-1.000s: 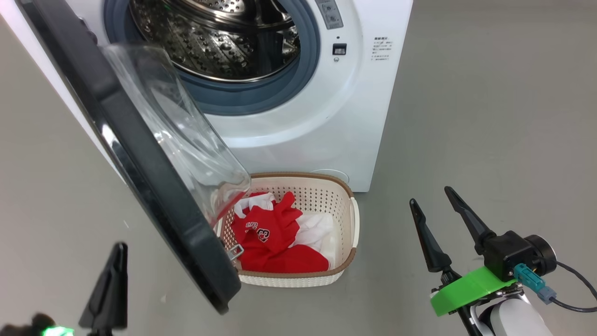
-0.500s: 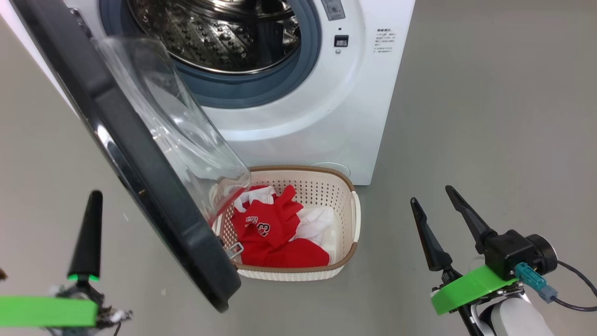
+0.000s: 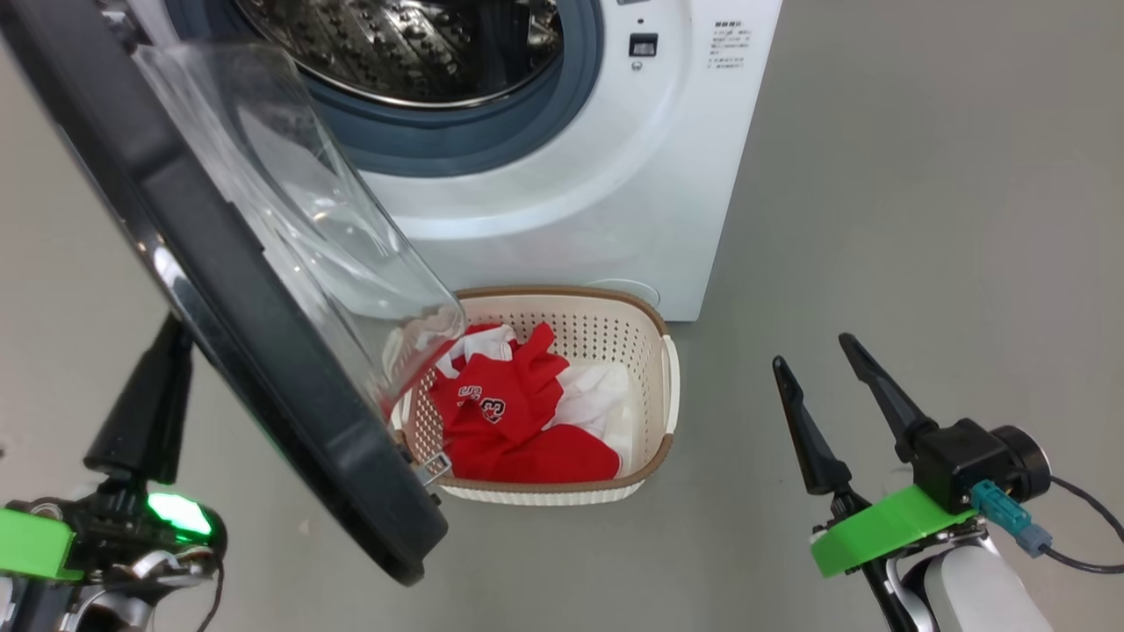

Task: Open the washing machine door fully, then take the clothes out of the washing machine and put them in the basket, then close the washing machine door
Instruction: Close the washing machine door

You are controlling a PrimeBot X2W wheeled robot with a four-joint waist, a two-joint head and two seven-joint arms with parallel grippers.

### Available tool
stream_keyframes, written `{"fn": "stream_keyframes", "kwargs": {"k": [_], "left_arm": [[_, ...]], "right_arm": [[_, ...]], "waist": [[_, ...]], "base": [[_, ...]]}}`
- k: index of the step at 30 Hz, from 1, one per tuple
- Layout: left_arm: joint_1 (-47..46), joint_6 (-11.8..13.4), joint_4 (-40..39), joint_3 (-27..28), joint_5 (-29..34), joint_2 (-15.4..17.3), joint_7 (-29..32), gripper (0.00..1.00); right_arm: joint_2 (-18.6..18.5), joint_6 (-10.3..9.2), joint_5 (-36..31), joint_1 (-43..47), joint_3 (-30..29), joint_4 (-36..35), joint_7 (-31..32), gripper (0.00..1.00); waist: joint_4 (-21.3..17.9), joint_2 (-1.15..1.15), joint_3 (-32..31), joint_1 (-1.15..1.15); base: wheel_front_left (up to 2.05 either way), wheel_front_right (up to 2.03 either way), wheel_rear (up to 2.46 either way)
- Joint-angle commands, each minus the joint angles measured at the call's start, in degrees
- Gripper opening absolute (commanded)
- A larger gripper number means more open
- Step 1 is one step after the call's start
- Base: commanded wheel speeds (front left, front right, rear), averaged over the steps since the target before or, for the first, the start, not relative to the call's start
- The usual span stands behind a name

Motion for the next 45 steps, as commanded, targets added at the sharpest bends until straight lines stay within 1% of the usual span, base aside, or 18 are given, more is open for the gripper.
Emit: {"fn": "stream_keyframes", "kwargs": {"k": [1,7,13,23,33,45], "left_arm": [[-1.62,0.62,-2.44,1.31,-0.57,1.95,1.62,0.0],[-1.27,0.69,-4.42,0.04,-1.43,3.6,5.03,0.0],[-1.66,0.96,-4.39,-0.55,-1.02,3.84,5.44,0.0],[-3.96,0.19,-2.8,-2.51,-0.93,2.68,5.48,0.0],[-6.95,-0.57,-0.63,-3.07,-0.85,1.31,3.53,0.0],[-11.74,-1.02,2.43,-3.63,-0.89,0.25,0.94,0.0]], "right_arm": [[0.03,0.2,-0.35,-2.1,1.17,-1.6,-0.37,1.0],[0.03,0.2,-0.3,-2.73,1.22,-1.73,-0.37,1.0],[0.03,0.2,0.09,-3.14,1.47,-1.74,-0.37,1.0],[0.03,0.2,0.2,-3.18,1.32,-1.87,-0.37,1.0],[0.03,0.2,-0.05,-3.45,1.47,-1.87,-0.37,1.0],[0.03,0.2,0.28,-4.07,1.04,-2.22,-0.37,1.0]], "waist": [[-0.11,-0.01,0.64,0.0],[-0.52,-0.01,1.79,0.0],[-1.48,-0.01,2.48,0.0],[-3.33,-0.01,3.07,0.0],[-5.24,-0.01,3.58,0.0],[-7.66,-0.01,6.09,0.0]], "base": [[0.0,0.0,0.0],[0.0,0.0,0.0],[0.0,0.0,0.0],[0.0,0.0,0.0],[0.0,0.0,0.0],[0.0,0.0,0.0]]}}
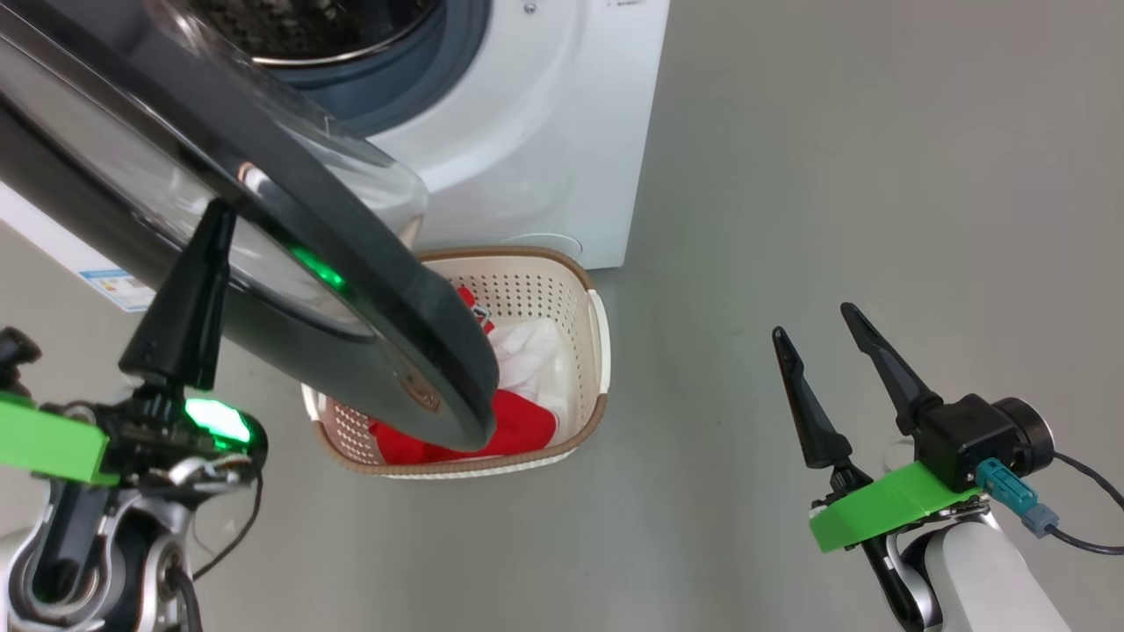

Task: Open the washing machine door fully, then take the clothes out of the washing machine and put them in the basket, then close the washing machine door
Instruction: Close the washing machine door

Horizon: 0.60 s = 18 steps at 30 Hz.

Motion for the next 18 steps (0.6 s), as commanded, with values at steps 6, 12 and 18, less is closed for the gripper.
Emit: {"fn": "stream_keyframes", "kwargs": {"k": [6,12,18], "left_arm": [[-5.56,-1.31,0.76,0.2,0.28,0.34,-1.44,0.0],[-9.43,-1.91,1.85,-1.18,0.39,0.09,-2.05,0.0],[-13.12,-1.98,3.3,-1.8,1.09,-0.03,-3.19,0.0]], "right_arm": [[0.04,0.2,0.6,-2.12,1.26,-1.57,-0.36,1.0],[0.04,0.2,0.98,-2.62,1.38,-1.63,-0.36,1.0],[0.04,0.2,1.43,-3.16,1.52,-1.75,-0.36,1.0]], "waist": [[-1.45,0.0,2.0,0.0],[-2.15,0.0,3.2,0.0],[-3.26,0.0,4.26,0.0]], "base": [[0.0,0.0,0.0],[0.0,0.0,0.0],[0.0,0.0,0.0]]}}
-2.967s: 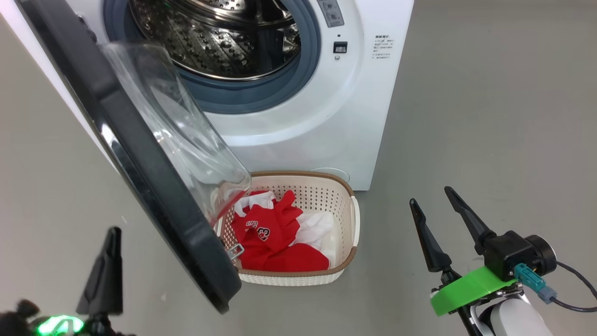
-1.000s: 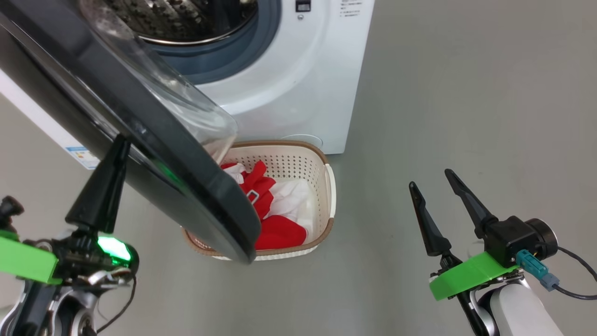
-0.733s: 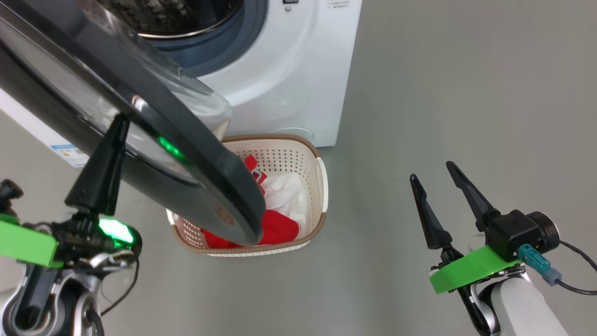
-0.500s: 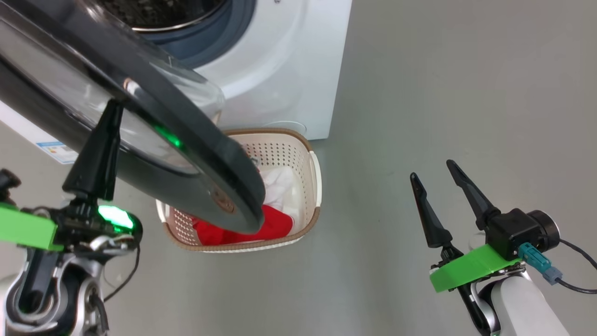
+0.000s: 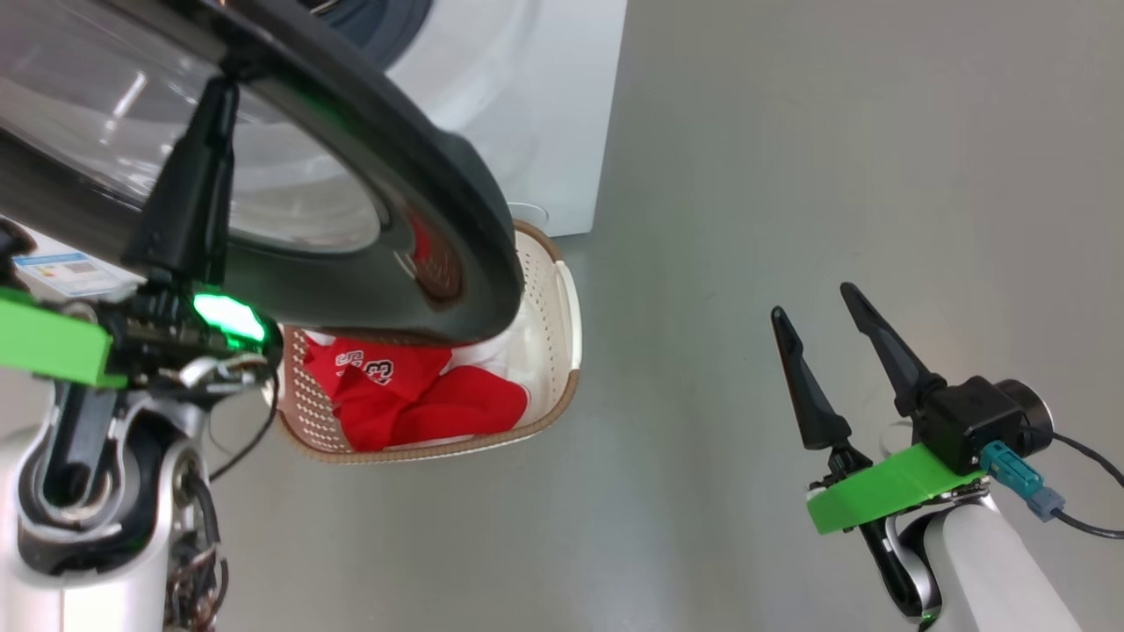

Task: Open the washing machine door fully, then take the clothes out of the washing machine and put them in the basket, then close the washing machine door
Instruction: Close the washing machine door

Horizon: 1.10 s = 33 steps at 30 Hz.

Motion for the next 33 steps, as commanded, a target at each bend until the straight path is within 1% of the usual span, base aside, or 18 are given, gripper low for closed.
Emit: {"fn": "stream_keyframes", "kwargs": {"k": [1,14,23,33], "left_arm": [[-2.38,-0.62,-0.96,1.25,0.84,0.97,-0.45,0.0],[-9.2,-1.12,4.73,1.59,1.95,1.07,-2.24,0.0],[-14.49,-2.28,10.37,1.89,2.95,2.84,-1.95,0.0],[-18.95,-3.58,13.62,2.83,3.22,4.13,-2.0,0.0]], "right_arm": [[0.04,0.2,0.22,-1.41,1.27,-1.69,-0.36,1.0],[0.04,0.2,0.42,-2.07,0.87,-2.09,-0.36,1.0],[0.04,0.2,0.51,-3.39,1.18,-2.52,-0.36,1.0],[0.04,0.2,0.84,-4.09,1.31,-2.82,-0.36,1.0]], "waist": [[-0.6,-0.01,0.53,0.0],[-2.09,-0.01,3.02,0.0],[-3.12,-0.01,5.59,0.0],[-4.3,-0.01,7.26,0.0]], "base": [[0.0,0.0,0.0],[0.0,0.0,0.0],[0.0,0.0,0.0],[0.0,0.0,0.0]]}}
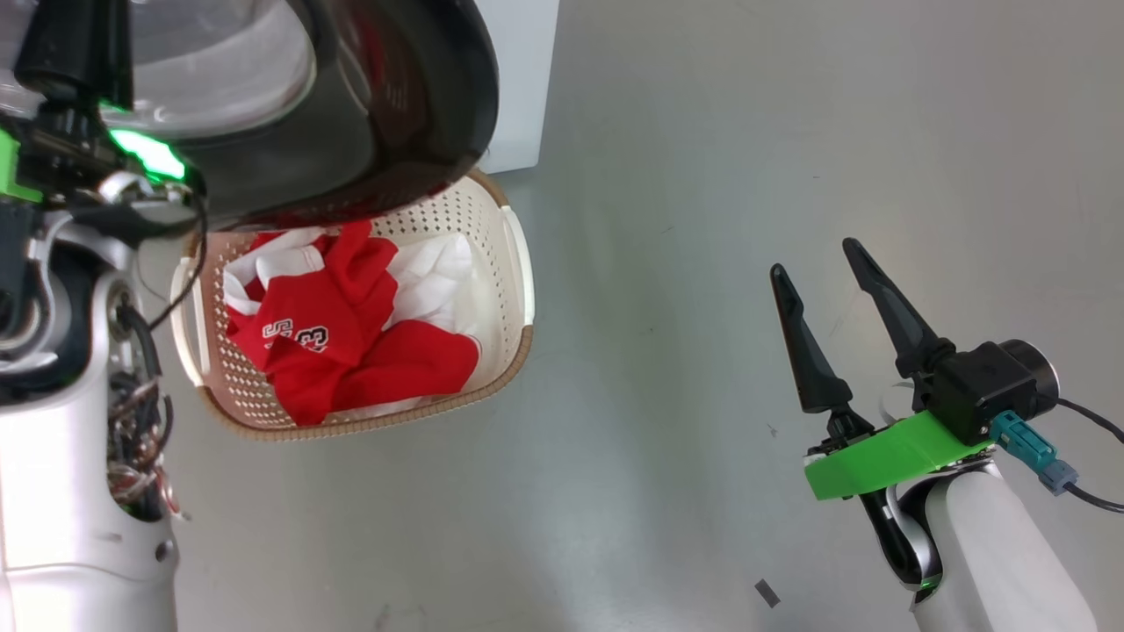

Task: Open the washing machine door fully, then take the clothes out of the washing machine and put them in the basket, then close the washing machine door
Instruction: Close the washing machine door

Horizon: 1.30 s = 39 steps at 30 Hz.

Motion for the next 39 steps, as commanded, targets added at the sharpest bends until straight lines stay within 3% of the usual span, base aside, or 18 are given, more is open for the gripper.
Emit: {"fn": "stream_keyframes", "kwargs": {"k": [1,21,22,23,24,25,29,32,39], "left_arm": [[-1.87,-0.78,-1.15,1.38,0.34,2.25,0.07,0.0],[0.45,-2.66,0.83,1.49,1.88,3.27,0.39,0.0],[1.26,-2.98,0.65,1.35,2.24,3.46,0.48,0.13],[2.15,-3.25,0.43,1.22,2.63,3.68,0.54,0.37],[3.13,-3.56,0.08,1.07,3.23,3.98,0.5,0.84],[4.17,-3.86,-0.34,0.84,3.81,4.26,0.55,1.0],[8.63,-5.4,-2.08,-0.14,8.81,6.28,-1.14,1.0],[12.54,-6.75,-3.28,-2.48,17.89,9.31,-4.66,1.0],[21.22,-8.44,-6.89,-5.13,32.48,11.17,-15.07,1.0]], "right_arm": [[0.03,0.2,0.44,-0.8,1.14,-1.5,-0.36,1.0],[0.03,0.2,1.09,-0.9,1.04,-1.25,-0.36,1.0],[0.03,0.2,0.99,-0.89,0.91,-1.2,-0.36,1.0],[0.03,0.2,0.89,-0.86,0.79,-1.13,-0.36,1.0],[0.03,0.2,0.76,-0.83,0.69,-1.08,-0.36,1.0],[0.03,0.2,0.68,-0.8,0.57,-1.05,-0.36,1.0],[0.03,0.2,0.45,-0.58,-0.07,-0.83,-0.36,1.0],[0.03,0.2,0.28,-0.3,-0.4,-0.56,-0.36,1.0],[0.03,0.2,-0.05,0.62,-0.78,0.0,-0.36,1.0]], "waist": [[-0.26,0.0,0.21,0.0],[-0.01,0.0,-1.56,0.0],[0.19,0.0,-1.97,0.0],[0.41,0.0,-2.4,0.0],[0.64,0.0,-2.87,0.0],[0.87,0.0,-3.34,0.0],[1.95,0.0,-5.16,0.0],[2.76,0.0,-6.71,0.0],[4.07,0.0,-10.77,0.0]], "base": [[0.0,0.0,0.0],[0.0,0.0,0.0],[0.0,0.0,0.0],[0.0,0.0,0.0],[0.0,0.0,0.0],[0.0,0.0,0.0],[0.0,0.0,0.0],[0.0,0.0,0.0],[0.0,0.0,0.0]]}}
